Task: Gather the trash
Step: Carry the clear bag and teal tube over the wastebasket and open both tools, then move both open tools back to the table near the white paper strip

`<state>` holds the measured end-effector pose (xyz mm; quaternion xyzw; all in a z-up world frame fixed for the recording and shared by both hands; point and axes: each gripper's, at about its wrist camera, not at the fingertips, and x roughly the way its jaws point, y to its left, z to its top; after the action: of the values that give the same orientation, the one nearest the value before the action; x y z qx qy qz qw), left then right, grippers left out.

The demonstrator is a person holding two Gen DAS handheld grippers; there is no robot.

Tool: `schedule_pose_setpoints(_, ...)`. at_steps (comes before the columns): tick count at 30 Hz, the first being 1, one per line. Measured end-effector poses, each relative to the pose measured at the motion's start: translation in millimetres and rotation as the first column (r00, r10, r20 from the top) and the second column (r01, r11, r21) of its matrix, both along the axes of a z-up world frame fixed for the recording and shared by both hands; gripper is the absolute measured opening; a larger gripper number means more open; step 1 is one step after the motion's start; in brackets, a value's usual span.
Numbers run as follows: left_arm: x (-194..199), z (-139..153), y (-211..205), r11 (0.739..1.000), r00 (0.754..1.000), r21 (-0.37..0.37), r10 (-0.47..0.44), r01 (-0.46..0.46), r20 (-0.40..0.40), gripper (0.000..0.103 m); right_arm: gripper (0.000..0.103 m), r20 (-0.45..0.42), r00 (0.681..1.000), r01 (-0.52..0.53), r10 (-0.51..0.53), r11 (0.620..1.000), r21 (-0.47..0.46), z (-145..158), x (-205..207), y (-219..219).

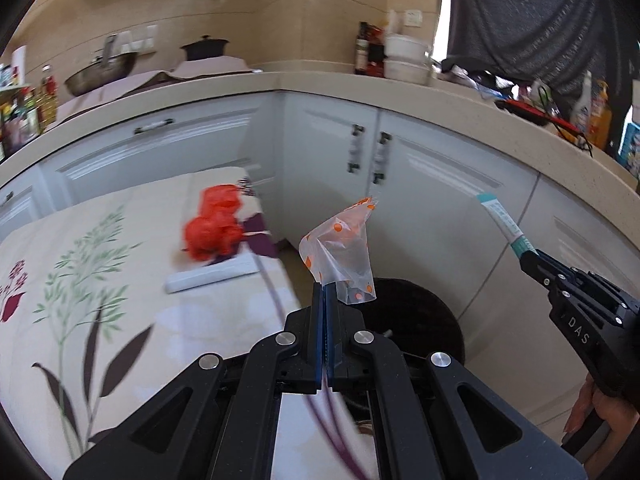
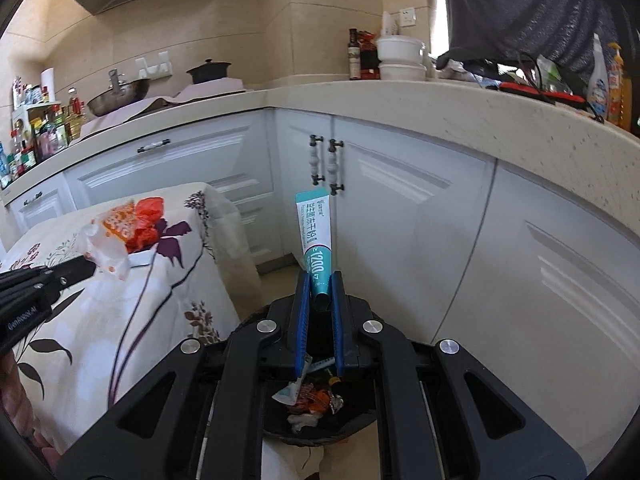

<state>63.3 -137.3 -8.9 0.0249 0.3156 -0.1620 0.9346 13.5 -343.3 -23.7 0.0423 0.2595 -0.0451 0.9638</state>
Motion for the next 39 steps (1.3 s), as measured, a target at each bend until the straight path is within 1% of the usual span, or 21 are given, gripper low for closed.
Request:
schedule_pose_setpoints(5, 6.6, -9.4, -22.1, 1.0, 1.0, 0.018, -0.022, 0.022, -0.009, 0.001, 0.01, -0.01, 1.0, 0.009, -0.009, 1.0, 0.015, -6.0, 5.1, -7.7)
schedule_pose_setpoints(9, 12.5, -17.4, -33.2, 0.999, 0.999, 0.02, -0.03, 0.031, -0.033, 0.001, 0.01, -0.019, 1.0, 0.011, -0.01, 1.0, 0.024, -11.6, 11.5, -11.2)
schedule_pose_setpoints(19, 25.4, -24.7, -51.7, 0.998, 0.999, 0.044, -0.045, 0.046, -0.027, 0.001, 0.01, -0.042, 0.999, 0.016, -0.015, 0.999, 0.032, -23.4, 24.5, -14.6)
schedule_pose_setpoints(26, 35.5, -29.3, -58.6, 0.997, 0.997, 0.047, -0.057, 0.059, -0.048, 0.002, 0.012, -0.042, 0.999, 0.018, -0.017, 0.999, 0.026, -28.1, 33.2, -11.1)
schedule_pose_setpoints(27, 37.1, -30.3, -59.5, 0.997, 0.997, 0.046, -0.056, 0.059, -0.051, 0.003, 0.017, -0.039, 0.999, 0.024, -0.023, 0.999, 0.026, -29.1, 34.2, -11.7)
schedule_pose_setpoints(28, 38.5, -31.4, -59.8, 0.997, 0.997, 0.047, -0.052, 0.054, -0.052, 0.01, 0.023, -0.035, 0.999, 0.034, -0.033, 0.999, 0.028, -31.0, 35.7, -12.8)
schedule_pose_setpoints(29, 40.0, -32.2, -60.2, 0.998, 0.998, 0.048, -0.046, 0.048, -0.049, 0.018, 0.041, -0.034, 0.999, 0.039, -0.038, 0.999, 0.034, -33.3, 37.4, -14.1)
schedule_pose_setpoints(30, 41.1, -32.9, -60.6, 0.998, 0.998, 0.05, -0.042, 0.044, -0.047, 0.023, 0.051, -0.028, 0.998, 0.051, -0.05, 0.998, 0.035, -35.3, 37.8, -15.4)
schedule_pose_setpoints(31, 41.9, -33.6, -60.7, 0.998, 0.998, 0.052, -0.039, 0.042, -0.045, 0.031, 0.051, -0.028, 0.998, 0.057, -0.056, 0.998, 0.034, -36.4, 38.7, -16.0)
schedule_pose_setpoints(32, 42.7, -34.1, -60.8, 0.998, 0.998, 0.054, -0.039, 0.041, -0.044, 0.034, 0.051, -0.036, 0.998, 0.057, -0.055, 0.998, 0.036, -37.8, 40.3, -16.3)
schedule_pose_setpoints(34, 43.0, -34.7, -60.1, 0.998, 0.998, 0.057, -0.036, 0.039, -0.045, 0.036, 0.051, -0.045, 0.997, 0.058, -0.056, 0.998, 0.038, -39.6, 42.1, -16.3)
schedule_pose_setpoints(37, 44.1, -34.6, -57.1, 0.998, 0.998, 0.054, -0.029, 0.031, -0.05, 0.044, 0.051, -0.048, 0.997, 0.055, -0.053, 0.998, 0.035, -39.6, 44.4, -15.0)
schedule_pose_setpoints(39, 44.6, -33.8, -54.7, 0.998, 0.998, 0.05, -0.023, 0.025, -0.052, 0.045, 0.051, -0.05, 0.998, 0.051, -0.049, 0.998, 0.037, -38.8, 45.1, -13.6)
